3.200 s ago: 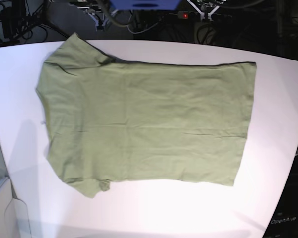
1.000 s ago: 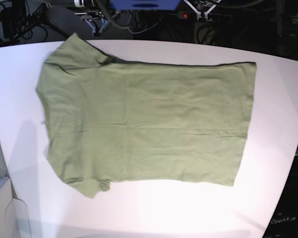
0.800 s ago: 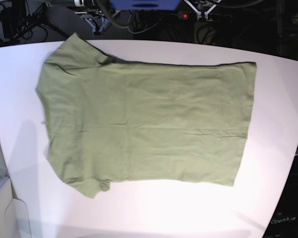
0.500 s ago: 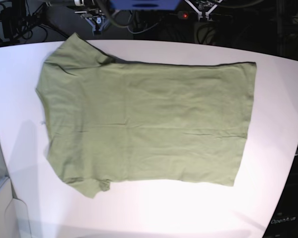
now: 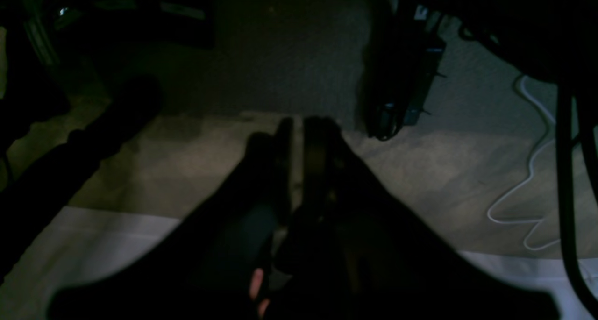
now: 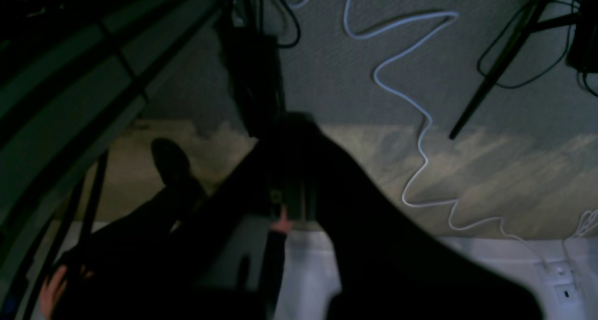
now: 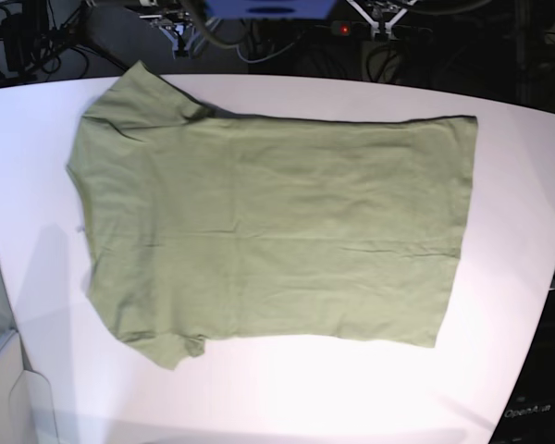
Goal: Fold the T-shirt properly
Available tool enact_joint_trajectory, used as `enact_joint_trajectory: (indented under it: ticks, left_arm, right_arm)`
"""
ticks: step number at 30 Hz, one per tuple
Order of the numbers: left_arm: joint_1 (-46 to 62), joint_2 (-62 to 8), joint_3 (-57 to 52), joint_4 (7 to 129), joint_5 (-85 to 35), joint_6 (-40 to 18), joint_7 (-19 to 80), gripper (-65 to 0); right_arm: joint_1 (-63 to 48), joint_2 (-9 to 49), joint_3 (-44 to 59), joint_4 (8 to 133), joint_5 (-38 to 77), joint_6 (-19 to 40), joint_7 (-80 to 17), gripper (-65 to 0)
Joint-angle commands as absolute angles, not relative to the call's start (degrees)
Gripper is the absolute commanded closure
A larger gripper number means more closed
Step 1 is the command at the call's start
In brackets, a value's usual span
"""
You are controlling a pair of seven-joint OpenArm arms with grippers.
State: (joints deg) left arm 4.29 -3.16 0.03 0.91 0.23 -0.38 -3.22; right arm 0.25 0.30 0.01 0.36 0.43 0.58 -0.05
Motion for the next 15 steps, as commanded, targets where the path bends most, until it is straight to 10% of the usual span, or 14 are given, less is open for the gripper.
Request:
enact_joint_trajectory:
  ticks: [1,15]
  left_arm:
    - [4.44,-3.21,-0.04,0.92,0.48,-0.22,-3.03,-3.3]
    - [4.44,-2.86,0.04,0.92,0.57,-0.22,-3.12,-3.3]
  right_arm:
    - [0.13,0.40,-0.04,0.40,0.31,-0.13,-0.04,-0.6]
    - [-0.13,0.40,-0.04,0.40,0.22,-0.13,0.04,-0.3]
